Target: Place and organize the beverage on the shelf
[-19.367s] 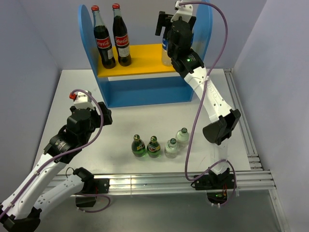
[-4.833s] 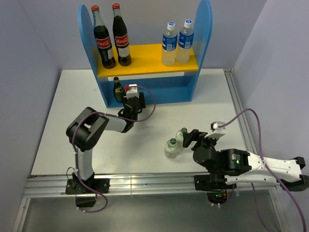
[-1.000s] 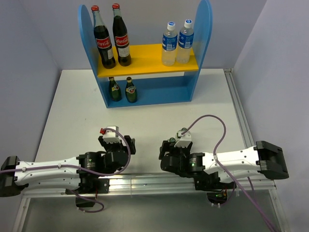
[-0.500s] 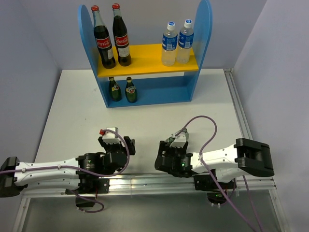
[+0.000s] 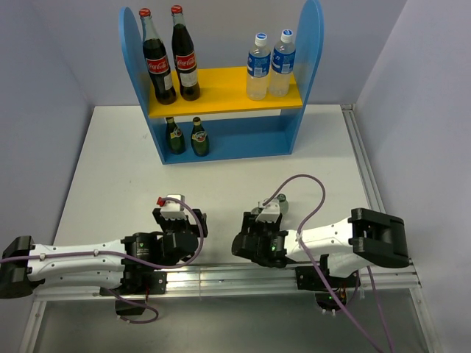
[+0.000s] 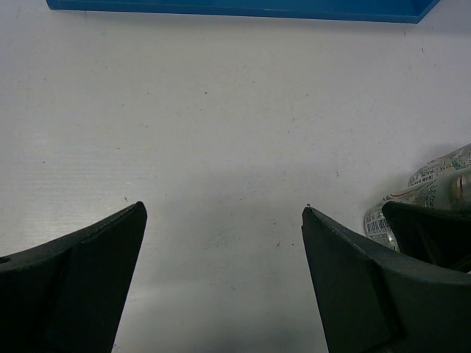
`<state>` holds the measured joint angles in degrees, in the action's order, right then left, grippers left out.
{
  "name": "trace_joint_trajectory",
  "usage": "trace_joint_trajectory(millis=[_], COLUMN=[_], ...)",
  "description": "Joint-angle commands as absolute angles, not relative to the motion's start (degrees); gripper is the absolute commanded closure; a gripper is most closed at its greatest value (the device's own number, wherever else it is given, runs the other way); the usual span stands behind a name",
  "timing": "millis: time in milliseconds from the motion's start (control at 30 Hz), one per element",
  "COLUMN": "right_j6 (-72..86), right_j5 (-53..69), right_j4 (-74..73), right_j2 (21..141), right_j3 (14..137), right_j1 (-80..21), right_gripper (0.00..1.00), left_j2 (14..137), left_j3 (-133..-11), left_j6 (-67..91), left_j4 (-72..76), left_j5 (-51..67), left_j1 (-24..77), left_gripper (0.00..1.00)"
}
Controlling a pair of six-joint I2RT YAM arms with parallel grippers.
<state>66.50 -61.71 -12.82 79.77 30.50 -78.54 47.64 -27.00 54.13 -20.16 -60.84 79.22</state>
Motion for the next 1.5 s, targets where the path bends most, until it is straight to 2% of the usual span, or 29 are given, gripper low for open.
trace_joint_trajectory(millis=[0,267,500,667,867,967,1467], right_j6=[66.7,61.2,46.5,37.5,29.8,28.1,25.9], right_j5=[-65.8,-67.5,-66.6,-62.6,-56.9,-54.5,-45.3], right_j4=[-13.1,-18.9,-16.0,-11.8,-8.9,-8.1,-3.6], right_j2=[78.4,69.6,62.0,57.0,53.7,53.9,55.4], right_j3=[34.5,41.8,45.9,46.6,48.2,48.7,45.5], right_j1=[-78.7,-79.7,-78.0,-70.6,-60.0,-56.6,-43.2], right_gripper=[1.0,1.0,1.0,1.0,1.0,1.0,1.0], left_j2=[47.1,47.3,48.3,52.4,69.9,75.6,94.6], left_j3=[-27.9,-27.9,-28.2,-28.4,-33.0,-33.7,-39.5], left_j6=[53.9,53.9,53.4,39.9,29.1,24.4,9.9], left_j4=[-19.2,-19.4,-19.3,-4.2,14.7,25.8,57.0], left_j5=[-61.0,-61.1,-61.2,-55.0,-52.0,-48.3,-43.8], left_j1=[79.5,79.5,79.6,80.1,83.2,83.5,83.5], left_gripper=[0.07,0.07,0.06,0.03,0.01,0.01,0.01])
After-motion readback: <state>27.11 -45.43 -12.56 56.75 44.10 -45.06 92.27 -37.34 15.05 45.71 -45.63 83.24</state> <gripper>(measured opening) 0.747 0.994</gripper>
